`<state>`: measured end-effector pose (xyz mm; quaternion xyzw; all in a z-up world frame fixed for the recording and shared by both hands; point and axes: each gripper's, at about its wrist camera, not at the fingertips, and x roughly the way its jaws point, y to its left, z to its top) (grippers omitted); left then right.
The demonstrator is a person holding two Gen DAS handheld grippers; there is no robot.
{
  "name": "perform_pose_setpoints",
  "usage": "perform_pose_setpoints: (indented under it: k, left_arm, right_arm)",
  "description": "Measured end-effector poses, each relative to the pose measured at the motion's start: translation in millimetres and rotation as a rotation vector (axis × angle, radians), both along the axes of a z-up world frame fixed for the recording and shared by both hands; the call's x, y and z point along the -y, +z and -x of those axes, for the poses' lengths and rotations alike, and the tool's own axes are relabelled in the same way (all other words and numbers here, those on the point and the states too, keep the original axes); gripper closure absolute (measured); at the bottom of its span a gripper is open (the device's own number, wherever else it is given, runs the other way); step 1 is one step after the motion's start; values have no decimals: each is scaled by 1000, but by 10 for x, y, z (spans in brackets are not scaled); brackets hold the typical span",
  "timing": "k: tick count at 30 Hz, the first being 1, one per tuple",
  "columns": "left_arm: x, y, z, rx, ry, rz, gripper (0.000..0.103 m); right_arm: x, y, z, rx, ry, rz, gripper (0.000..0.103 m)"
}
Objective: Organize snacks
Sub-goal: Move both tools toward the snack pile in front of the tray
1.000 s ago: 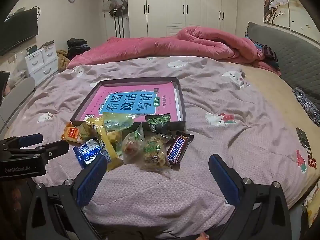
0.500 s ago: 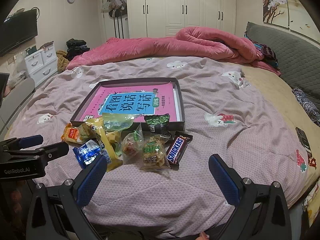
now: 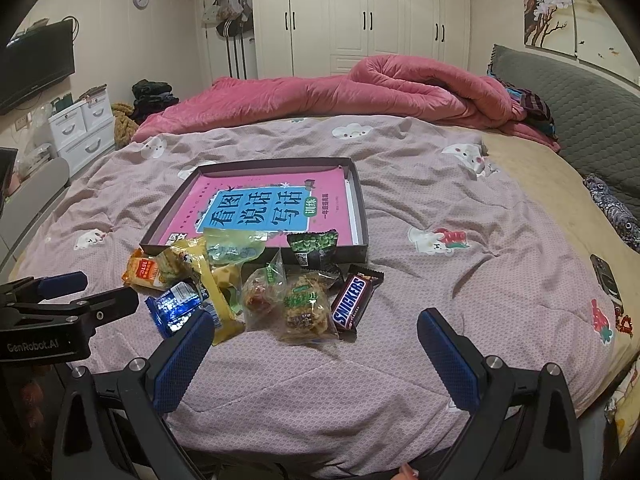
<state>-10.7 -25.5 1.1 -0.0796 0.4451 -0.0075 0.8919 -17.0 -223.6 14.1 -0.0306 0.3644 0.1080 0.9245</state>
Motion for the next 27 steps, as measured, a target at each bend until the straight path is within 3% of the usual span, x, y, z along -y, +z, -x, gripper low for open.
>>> perform_pose_setpoints:
  k: [27]
  left_arm:
    - [56,-23,3,-6,-13,5,6]
  right_arm:
    - [-5,-5,-1,0,1,0,1]
